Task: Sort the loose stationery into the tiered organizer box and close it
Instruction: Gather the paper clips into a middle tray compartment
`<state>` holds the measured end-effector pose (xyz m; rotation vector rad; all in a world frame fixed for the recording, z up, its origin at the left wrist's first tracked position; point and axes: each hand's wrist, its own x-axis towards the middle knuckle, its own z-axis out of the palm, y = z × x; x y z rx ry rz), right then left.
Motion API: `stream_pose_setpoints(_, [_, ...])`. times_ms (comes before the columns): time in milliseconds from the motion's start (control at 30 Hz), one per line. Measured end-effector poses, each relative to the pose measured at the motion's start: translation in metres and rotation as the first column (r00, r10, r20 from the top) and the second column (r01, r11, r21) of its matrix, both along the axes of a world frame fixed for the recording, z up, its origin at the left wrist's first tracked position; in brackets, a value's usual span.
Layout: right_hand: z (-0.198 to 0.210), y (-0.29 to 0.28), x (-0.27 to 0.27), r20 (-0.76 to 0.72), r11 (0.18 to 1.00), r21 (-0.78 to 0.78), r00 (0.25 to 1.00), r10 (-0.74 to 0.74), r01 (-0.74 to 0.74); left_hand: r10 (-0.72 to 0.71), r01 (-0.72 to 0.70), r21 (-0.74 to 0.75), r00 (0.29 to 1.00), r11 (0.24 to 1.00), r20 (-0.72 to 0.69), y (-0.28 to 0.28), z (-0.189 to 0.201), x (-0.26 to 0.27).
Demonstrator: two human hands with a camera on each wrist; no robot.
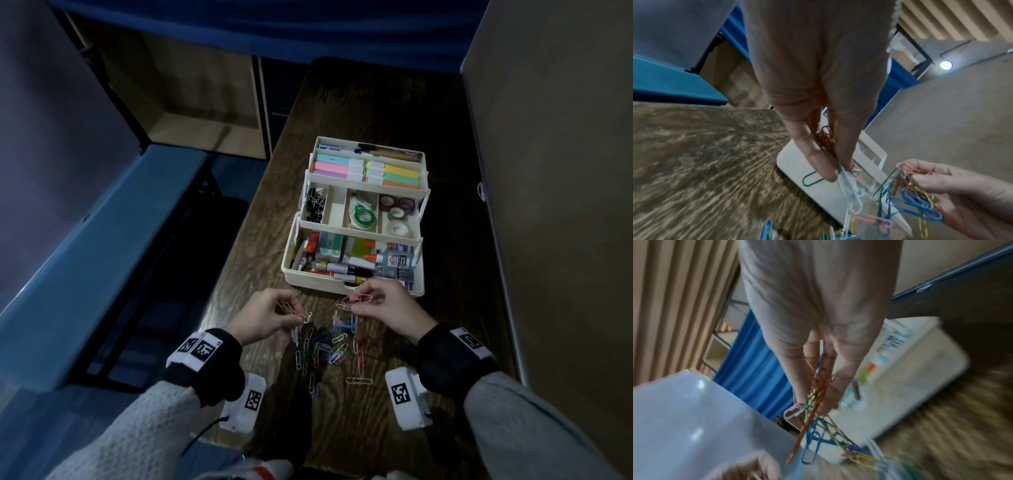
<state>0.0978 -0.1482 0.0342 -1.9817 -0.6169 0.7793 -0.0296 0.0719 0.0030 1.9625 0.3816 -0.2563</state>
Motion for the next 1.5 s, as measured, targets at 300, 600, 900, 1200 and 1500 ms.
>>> stream_pose_setpoints(300, [0.046, 0.024, 0.037, -0.082, 0.99, 0.114, 0.993, 0.09, -0.08, 0.112, -0.107, -0.085, 0.992, 0.991, 0.053, 0.03, 0.015, -0.001])
stream_pose_setpoints(600, [0.09, 0.04, 0.061, -0.12, 0.968, 0.25, 0.992, 0.037, -0.006, 0.241, -0.231, -0.1, 0.965, 0.968, 0.106, 0.034, 0.023, 0.004])
stream_pose_setpoints(900, [0.143, 0.078, 0.119, -0.097, 0.917, 0.394, 0.995, -0.025, 0.061, 0.254, -0.238, -0.132, 0.96, 0.962, 0.116, 0.043, 0.028, 0.006])
stream_pose_setpoints(1200, [0.113, 0.114, 0.148, -0.109, 0.925, 0.353, 0.988, -0.105, 0.138, 0.302, -0.286, -0.144, 0.947, 0.947, 0.112, 0.059, 0.024, 0.012])
stream_pose_setpoints(1500, [0.067, 0.121, 0.14, -0.031, 0.95, 0.186, 0.967, -0.251, 0.252, 0.292, -0.274, -0.145, 0.949, 0.951, 0.118, 0.063, 0.027, 0.035])
